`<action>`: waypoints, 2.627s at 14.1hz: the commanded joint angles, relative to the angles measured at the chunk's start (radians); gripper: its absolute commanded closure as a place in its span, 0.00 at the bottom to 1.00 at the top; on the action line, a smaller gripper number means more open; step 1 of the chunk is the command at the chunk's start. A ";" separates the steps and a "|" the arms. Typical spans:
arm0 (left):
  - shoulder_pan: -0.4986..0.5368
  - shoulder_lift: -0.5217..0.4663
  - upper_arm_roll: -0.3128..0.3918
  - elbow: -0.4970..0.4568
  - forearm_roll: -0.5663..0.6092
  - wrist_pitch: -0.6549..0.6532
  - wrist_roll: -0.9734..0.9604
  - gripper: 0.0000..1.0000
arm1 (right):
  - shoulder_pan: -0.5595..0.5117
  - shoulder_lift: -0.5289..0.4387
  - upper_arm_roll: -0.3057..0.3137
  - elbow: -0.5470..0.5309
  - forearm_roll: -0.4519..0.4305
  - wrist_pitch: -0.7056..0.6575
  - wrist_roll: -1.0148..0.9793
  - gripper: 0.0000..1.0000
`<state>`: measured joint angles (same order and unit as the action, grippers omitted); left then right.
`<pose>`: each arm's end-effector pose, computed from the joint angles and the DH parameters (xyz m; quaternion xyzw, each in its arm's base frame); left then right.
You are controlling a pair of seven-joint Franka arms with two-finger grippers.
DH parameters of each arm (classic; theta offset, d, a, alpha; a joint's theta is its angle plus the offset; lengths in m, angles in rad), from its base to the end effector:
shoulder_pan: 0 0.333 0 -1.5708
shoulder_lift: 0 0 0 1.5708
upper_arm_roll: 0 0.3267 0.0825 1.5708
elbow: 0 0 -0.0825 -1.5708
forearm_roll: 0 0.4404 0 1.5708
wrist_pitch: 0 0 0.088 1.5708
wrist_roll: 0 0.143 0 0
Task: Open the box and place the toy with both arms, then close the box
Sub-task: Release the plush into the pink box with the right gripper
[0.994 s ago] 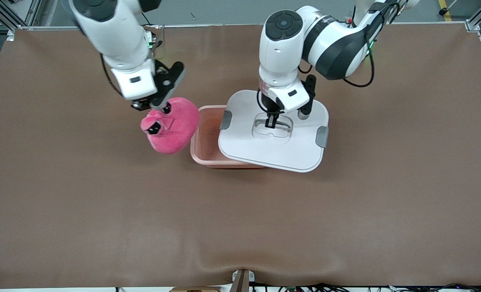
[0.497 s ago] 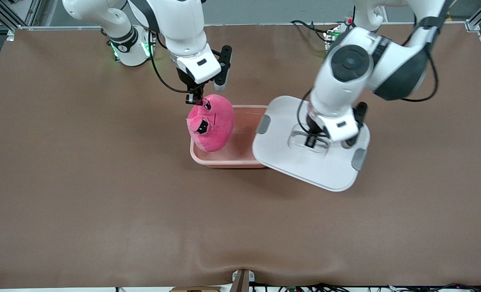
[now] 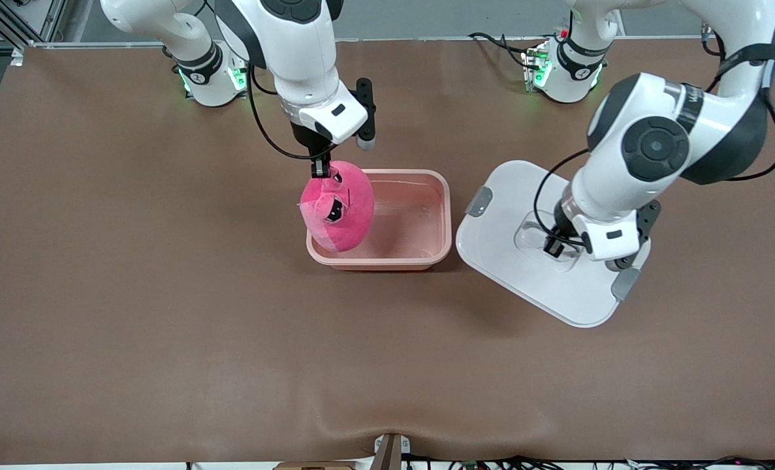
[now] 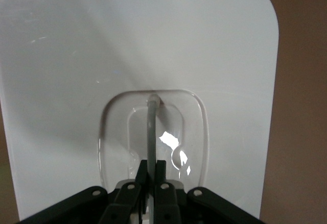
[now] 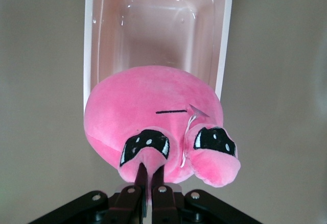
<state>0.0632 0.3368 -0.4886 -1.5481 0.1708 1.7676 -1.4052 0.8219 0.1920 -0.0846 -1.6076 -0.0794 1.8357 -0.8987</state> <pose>0.6567 -0.2400 0.4273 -0.8870 -0.4602 0.0196 0.0333 0.5102 0.4557 0.4796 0.6750 0.7361 0.0145 0.0479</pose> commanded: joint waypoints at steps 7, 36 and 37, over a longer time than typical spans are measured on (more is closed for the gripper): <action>0.083 0.004 -0.007 0.019 -0.088 -0.020 0.100 1.00 | 0.011 0.003 -0.007 0.006 -0.028 0.008 -0.075 1.00; 0.011 0.024 -0.050 0.029 -0.186 0.045 -0.214 1.00 | -0.443 -0.094 -0.014 0.015 -0.023 -0.130 -0.042 0.00; -0.029 0.040 -0.050 0.032 -0.186 0.068 -0.268 1.00 | -0.481 -0.097 -0.014 0.017 -0.023 -0.154 -0.031 0.00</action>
<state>0.0888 0.3481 -0.5370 -1.5438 -0.0014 1.8113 -1.5954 0.4053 0.1217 -0.1176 -1.5895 -0.1161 1.7187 -0.9514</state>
